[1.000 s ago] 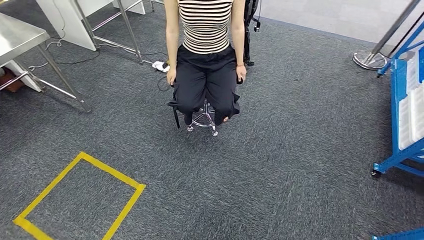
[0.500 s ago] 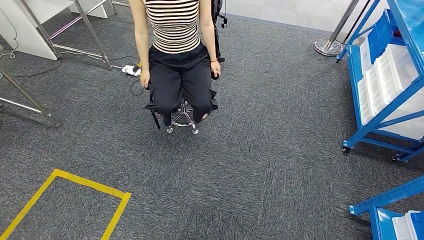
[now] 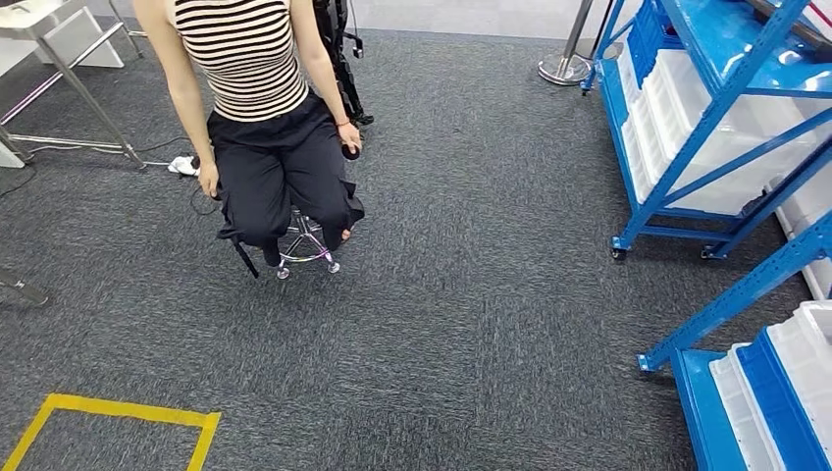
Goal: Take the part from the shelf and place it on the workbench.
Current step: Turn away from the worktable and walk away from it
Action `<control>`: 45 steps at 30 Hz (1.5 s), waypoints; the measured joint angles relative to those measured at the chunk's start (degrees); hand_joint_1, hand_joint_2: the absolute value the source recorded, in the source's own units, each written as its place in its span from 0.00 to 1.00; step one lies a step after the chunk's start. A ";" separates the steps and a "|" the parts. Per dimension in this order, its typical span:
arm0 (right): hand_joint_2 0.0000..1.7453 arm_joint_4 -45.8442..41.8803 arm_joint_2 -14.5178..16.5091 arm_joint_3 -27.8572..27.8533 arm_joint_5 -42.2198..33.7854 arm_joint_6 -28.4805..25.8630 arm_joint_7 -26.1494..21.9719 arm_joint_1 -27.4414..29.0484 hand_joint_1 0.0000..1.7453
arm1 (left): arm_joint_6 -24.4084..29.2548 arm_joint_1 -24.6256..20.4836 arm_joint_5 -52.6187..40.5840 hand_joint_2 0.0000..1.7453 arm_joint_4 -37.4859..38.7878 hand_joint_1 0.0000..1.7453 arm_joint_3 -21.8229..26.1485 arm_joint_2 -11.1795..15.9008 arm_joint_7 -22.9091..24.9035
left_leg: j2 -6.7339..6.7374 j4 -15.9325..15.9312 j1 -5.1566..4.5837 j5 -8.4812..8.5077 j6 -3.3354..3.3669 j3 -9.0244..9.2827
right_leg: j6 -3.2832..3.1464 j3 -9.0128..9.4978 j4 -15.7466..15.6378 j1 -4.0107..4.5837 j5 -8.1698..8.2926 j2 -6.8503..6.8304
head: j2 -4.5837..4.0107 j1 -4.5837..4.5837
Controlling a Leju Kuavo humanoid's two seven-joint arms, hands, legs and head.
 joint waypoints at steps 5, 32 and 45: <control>0.00 0.00 0.21 0.00 0.09 -0.08 0.06 -0.08 0.00 | 0.21 -0.20 0.39 0.00 0.00 0.00 0.80 0.14 -0.04 | -1.89 -8.14 -0.45 3.02 1.19 3.59 | 1.27 -0.87 0.06 -0.05 0.39 2.87 | 0.00 -0.01; 0.00 0.00 -0.08 -0.98 -0.13 -0.94 -0.33 -0.26 0.00 | 1.17 0.05 1.40 0.00 0.01 0.00 3.48 -0.19 0.11 | -1.99 -4.58 0.08 2.17 0.07 1.91 | 0.22 -0.02 0.24 -0.08 -0.25 1.23 | 0.00 0.58; 0.00 0.00 -0.18 -1.02 -0.13 -0.95 -0.47 -0.04 0.00 | 1.17 -0.01 1.32 0.00 0.02 0.00 3.58 -0.41 0.07 | 5.05 -8.80 -0.32 3.66 2.25 3.17 | 2.97 -6.37 12.28 -0.73 -5.49 -3.96 | 0.00 1.67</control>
